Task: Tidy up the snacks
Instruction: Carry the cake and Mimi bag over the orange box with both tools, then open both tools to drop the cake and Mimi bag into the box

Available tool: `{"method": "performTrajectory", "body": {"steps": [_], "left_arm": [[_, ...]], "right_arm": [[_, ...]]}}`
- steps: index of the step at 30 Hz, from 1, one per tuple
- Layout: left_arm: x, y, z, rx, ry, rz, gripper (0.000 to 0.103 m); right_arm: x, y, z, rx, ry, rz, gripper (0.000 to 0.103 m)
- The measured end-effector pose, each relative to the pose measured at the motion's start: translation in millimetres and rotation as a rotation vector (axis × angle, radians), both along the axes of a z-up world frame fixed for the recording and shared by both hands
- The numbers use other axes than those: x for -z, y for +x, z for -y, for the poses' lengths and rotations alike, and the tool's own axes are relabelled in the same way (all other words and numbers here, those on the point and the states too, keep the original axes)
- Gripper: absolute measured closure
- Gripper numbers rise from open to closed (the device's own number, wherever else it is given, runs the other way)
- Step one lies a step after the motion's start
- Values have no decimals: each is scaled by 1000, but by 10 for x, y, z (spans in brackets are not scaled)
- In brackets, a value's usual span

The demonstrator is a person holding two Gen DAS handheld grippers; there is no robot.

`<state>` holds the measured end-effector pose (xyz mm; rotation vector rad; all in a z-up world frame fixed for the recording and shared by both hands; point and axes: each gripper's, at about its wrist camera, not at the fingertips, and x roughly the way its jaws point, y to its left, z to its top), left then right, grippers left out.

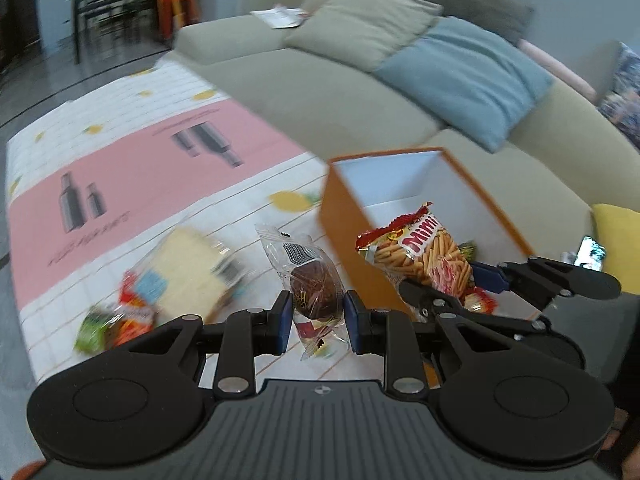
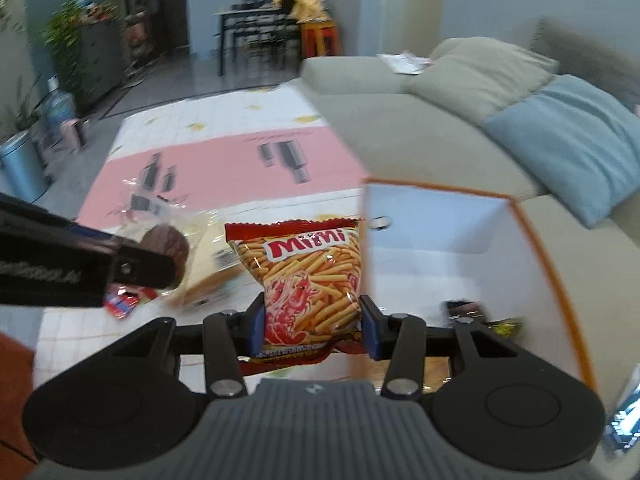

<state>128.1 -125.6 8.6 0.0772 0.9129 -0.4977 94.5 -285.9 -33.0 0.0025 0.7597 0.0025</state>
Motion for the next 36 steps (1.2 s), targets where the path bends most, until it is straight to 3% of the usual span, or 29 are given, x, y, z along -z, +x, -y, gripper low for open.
{"method": "performTrajectory", "body": {"steps": [12,23,27,36], "left_arm": [[-33,307,867,150,37,23,72],[336,614,1267,206,115,-36,72],[416,683,1374,226,144,-30,72],[636,808,1469,242,194,-57,72]], "right_arm": [[131,177,786,130,-14,-51,58],[504,480,997,151,3,-168,58],[631,575,996,177,-37,-200,58],[755,672,1066,193,17,-254,58]]}}
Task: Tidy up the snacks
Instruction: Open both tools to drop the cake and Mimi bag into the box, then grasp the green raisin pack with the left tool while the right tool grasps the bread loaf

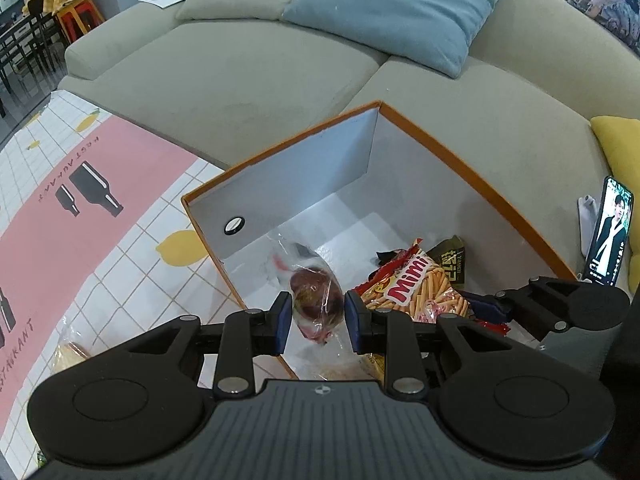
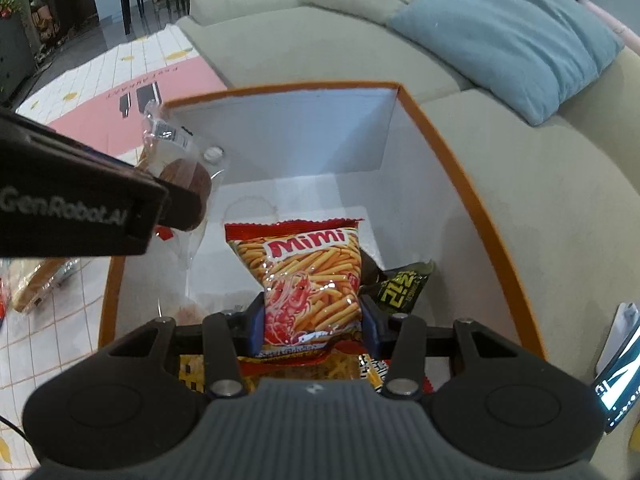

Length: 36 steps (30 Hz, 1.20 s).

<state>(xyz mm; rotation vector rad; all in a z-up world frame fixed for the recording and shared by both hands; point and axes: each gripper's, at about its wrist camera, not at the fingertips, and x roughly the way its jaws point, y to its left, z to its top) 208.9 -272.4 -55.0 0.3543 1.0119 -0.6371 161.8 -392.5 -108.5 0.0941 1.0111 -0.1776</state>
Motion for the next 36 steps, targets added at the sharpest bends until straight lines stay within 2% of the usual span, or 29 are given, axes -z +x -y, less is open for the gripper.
{"method": "performTrajectory", "body": {"steps": [4,7,9,13,15,21,29,32,36], "left_arm": [[4,20,-11,-5,0,-7,68],[-17,3,-27,-6,1,-5,62],[-42,-11,-52,-7,-3,-3,55],[-144,-62,-142,-17,-22,7,48],[-216,-100,-207,-27,-34,17,44],[-426,-237,-469,-77,-71,64,44],[-748,-535,-920,-141,-140,154,44],[-820,-647,-1105,-185,-132,212,44],[-843,-755,-1362,-242,-126,241,44]], "right_arm": [[10,33,-7,1,-6,-17,57],[21,54,-1,9,-6,-31,56],[21,52,-17,4,-17,-29,54],[-16,56,-70,-27,-39,0,38],[-68,25,-108,-37,-58,25,38],[-320,-148,-233,-20,-128,133,38],[-708,-448,-485,9,-86,302,38],[-800,-537,-677,-22,-65,336,38],[-847,-613,-952,-78,-50,358,38]]}}
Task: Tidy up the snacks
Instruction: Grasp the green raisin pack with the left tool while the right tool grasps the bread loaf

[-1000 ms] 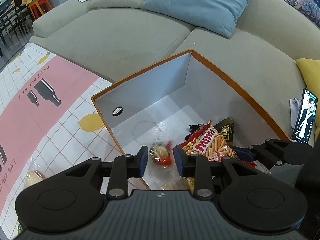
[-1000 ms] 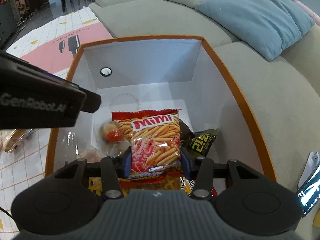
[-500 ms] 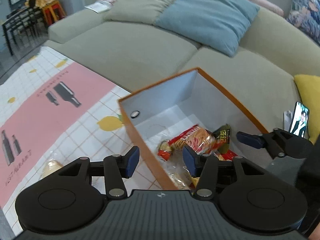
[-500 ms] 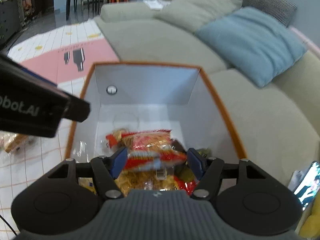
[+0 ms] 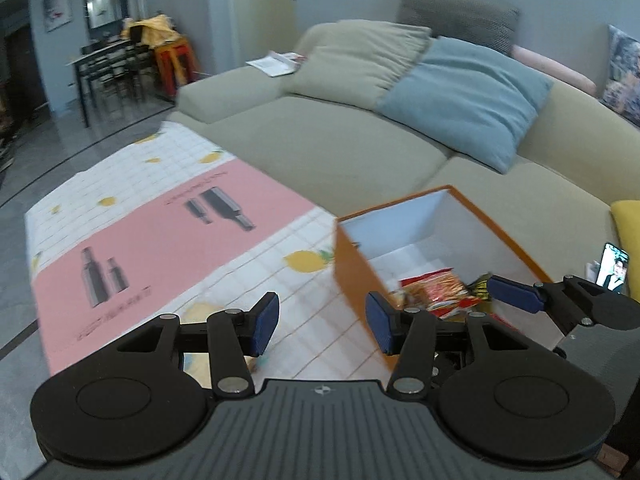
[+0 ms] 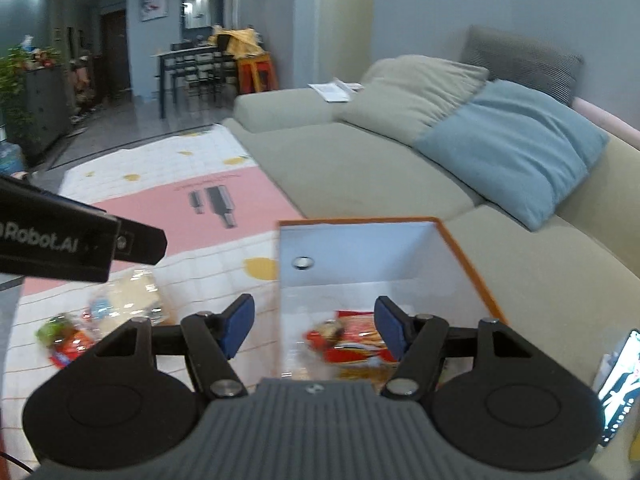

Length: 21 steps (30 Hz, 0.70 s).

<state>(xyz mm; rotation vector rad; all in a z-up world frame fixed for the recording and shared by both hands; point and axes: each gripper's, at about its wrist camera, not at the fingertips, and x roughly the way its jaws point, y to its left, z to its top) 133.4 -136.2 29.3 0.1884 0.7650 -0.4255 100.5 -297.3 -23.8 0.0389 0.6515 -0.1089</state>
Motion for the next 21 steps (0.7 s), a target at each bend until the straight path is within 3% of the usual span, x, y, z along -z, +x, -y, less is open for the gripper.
{"method": "performTrajectory", "body": {"steps": [7,12,16,18,21], "left_arm": [[131,-135,-479,-98,23,9,44],[323,-142,-836,-162,10,-42,44],[513,-130,-1038,-201,53,-72,43],[595,-117,-1164,-213,57,-97,37],[697,-66,-1367,-233,32,-134,36]], "right_arm": [[37,-174,-525,-118,9,24,38],[194,-186,-804,-185,-10,-32,38],[317,-137,-1009,-222,2,-86,38],[372,-113,-1078,-246,8,-103,38],[469,-57,-1182,-280,14,-127,38]]}}
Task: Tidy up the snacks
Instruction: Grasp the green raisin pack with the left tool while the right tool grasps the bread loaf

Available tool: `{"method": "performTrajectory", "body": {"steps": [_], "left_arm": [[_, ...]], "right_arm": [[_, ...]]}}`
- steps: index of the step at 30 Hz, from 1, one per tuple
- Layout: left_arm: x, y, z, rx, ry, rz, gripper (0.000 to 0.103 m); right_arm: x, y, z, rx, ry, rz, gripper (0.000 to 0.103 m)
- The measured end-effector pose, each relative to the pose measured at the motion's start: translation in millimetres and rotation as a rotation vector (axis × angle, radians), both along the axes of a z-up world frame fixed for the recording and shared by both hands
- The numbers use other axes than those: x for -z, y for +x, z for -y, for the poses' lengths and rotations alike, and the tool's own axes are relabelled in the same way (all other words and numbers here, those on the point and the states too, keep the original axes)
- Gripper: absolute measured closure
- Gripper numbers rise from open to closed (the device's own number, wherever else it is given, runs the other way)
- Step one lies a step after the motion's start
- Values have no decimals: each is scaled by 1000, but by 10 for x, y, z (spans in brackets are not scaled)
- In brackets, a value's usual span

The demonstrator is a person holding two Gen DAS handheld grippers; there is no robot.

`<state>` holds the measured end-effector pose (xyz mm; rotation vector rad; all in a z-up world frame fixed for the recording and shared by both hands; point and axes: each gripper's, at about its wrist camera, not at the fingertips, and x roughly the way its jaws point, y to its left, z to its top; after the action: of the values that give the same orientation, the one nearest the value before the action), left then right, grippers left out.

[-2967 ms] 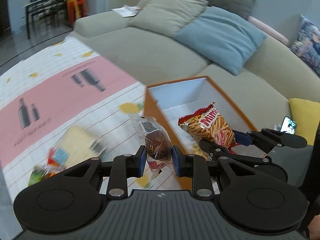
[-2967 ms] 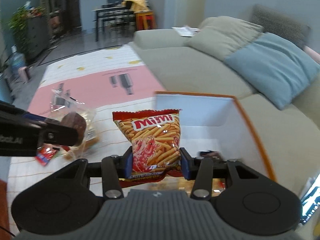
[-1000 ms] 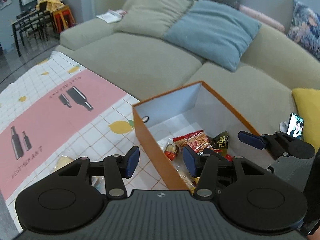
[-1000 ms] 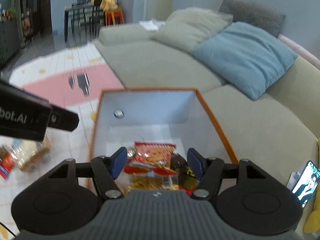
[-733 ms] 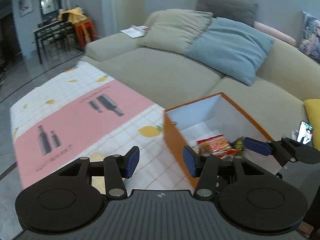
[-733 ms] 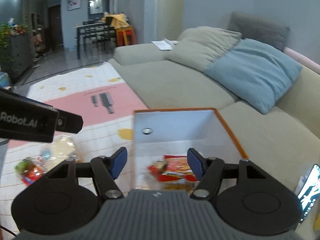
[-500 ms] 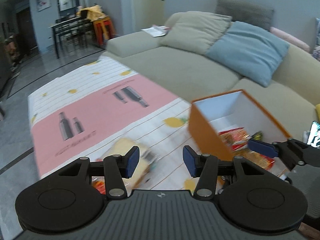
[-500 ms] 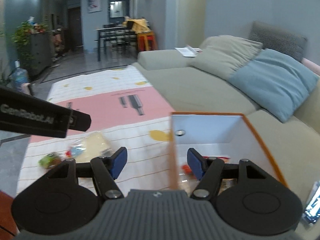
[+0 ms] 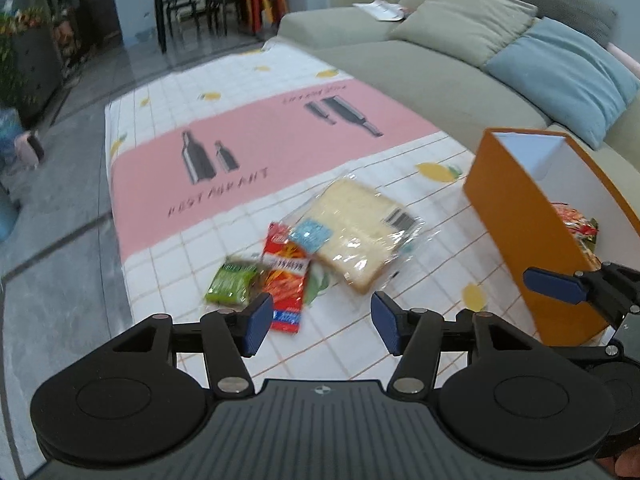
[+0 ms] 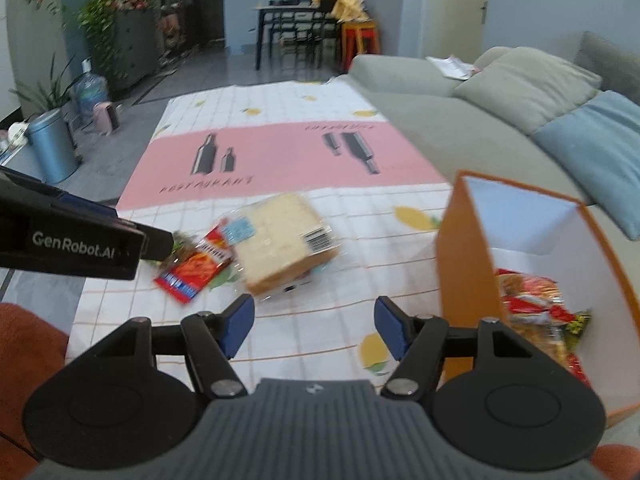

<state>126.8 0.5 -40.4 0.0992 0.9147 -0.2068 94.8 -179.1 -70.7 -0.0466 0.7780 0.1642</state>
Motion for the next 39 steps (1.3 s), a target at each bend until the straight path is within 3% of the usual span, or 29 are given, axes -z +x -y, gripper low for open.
{"method": "performTrajectory", "body": {"steps": [10,21,27,31,36,39], "left_arm": [[332,267,-413,-64,-79,-99,33],[643,733,-524,-50,-27,-122,33],[812,926,-545,-36,8,-125,33],[954,1003,-542,-39,78,-120,33],[1090,1092,-623,-44,39,-167,33],[1131,1105,-643,-40,22,-167,30]], "right_arm": [[275,313,-229,-71,24,-72,38],[467,785,-486,-213,-73,-59,38],[621,1047,-697,-286,-183,-33,38],[758,1189,-781,-305,-245,-42,38],[879,1215,-856,-345,-294,-24,20],[942,1200,-910,-367,-338,-11,18]]}}
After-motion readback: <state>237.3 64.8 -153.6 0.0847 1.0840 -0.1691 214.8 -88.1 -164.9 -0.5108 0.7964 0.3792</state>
